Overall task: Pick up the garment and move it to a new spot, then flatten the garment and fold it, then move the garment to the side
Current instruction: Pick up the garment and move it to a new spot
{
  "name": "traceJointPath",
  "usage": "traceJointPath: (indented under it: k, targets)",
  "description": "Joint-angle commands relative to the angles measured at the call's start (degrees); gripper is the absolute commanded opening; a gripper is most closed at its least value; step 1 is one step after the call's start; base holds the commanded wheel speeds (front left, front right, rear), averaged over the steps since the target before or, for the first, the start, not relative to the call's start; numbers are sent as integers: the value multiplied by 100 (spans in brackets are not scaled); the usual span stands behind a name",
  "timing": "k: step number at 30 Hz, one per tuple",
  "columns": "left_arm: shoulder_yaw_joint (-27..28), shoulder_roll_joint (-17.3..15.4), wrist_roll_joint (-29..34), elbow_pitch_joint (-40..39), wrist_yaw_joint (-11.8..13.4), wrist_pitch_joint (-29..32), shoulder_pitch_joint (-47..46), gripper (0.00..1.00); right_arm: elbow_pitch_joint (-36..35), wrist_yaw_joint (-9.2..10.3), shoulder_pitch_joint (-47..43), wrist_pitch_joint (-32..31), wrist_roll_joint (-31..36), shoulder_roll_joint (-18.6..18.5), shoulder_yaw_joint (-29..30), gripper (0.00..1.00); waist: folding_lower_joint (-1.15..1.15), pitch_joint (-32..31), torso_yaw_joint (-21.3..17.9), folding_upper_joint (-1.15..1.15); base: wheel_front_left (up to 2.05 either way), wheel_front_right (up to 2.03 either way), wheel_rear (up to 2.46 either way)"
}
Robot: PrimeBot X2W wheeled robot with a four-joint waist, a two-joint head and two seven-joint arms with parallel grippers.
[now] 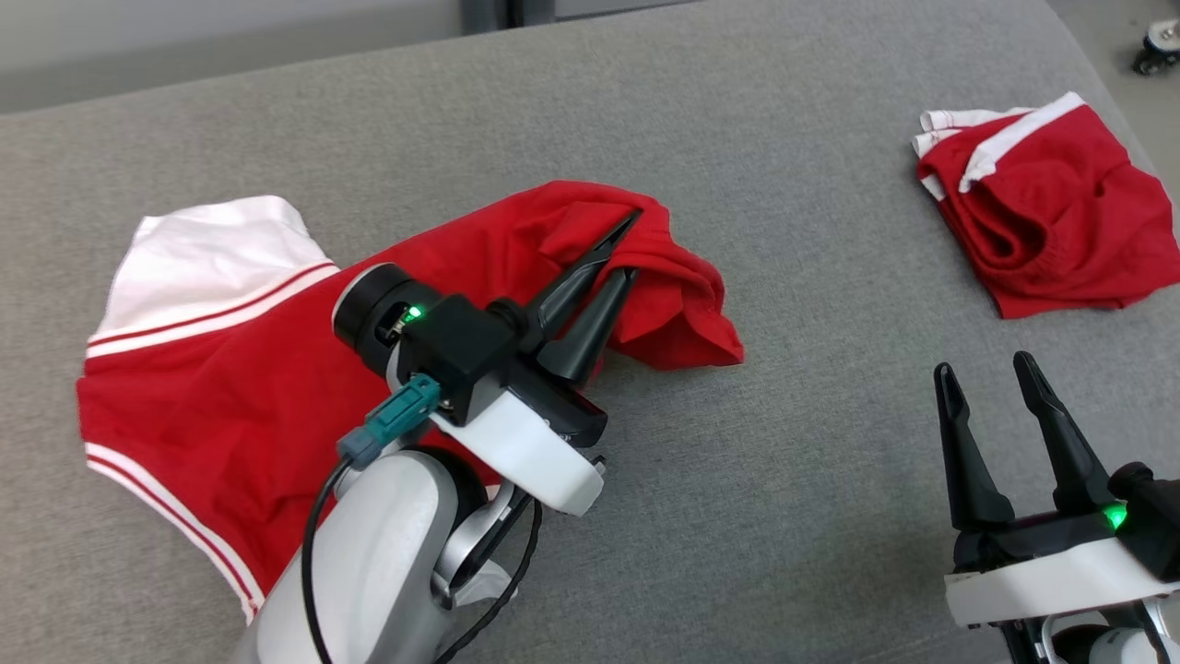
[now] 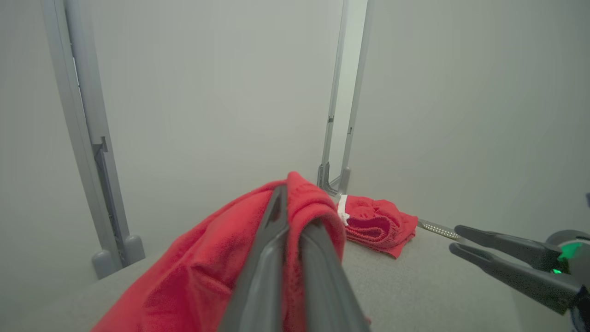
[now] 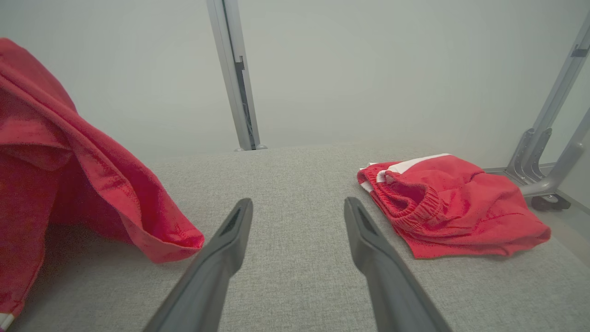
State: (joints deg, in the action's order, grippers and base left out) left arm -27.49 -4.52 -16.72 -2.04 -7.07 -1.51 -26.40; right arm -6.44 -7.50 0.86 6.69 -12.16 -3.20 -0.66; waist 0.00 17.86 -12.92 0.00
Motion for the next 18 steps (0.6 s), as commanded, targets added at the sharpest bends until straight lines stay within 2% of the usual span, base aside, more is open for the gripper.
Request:
traceJointPath:
  k: [1,6,7,8,9,18]
  targets:
    - [-67,-39,-32,168,-30,32,-113,0,56,1,88,96,-55,15,-5,100,0,396,-378,0,0,0,0]
    - [-223,-76,-112,870,-31,50,-256,0,233,1,201,285,-162,27,-67,100,0,682,-549,0,0,0,0]
    - [-235,-100,-106,1022,-32,57,-277,11,274,1,227,312,-191,26,-86,100,0,717,-567,0,0,0,0]
    - [-236,-97,-135,1137,-33,34,-294,41,302,1,247,340,-216,22,-101,100,0,749,-582,0,0,0,0]
    - [-239,-94,-159,1235,-35,4,-307,100,330,1,260,375,-231,20,-111,100,0,767,-587,0,0,0,0]
    - [-288,-150,-235,1611,1,-232,-200,100,592,1,385,456,-155,17,-90,100,0,499,-351,0,0,0,0]
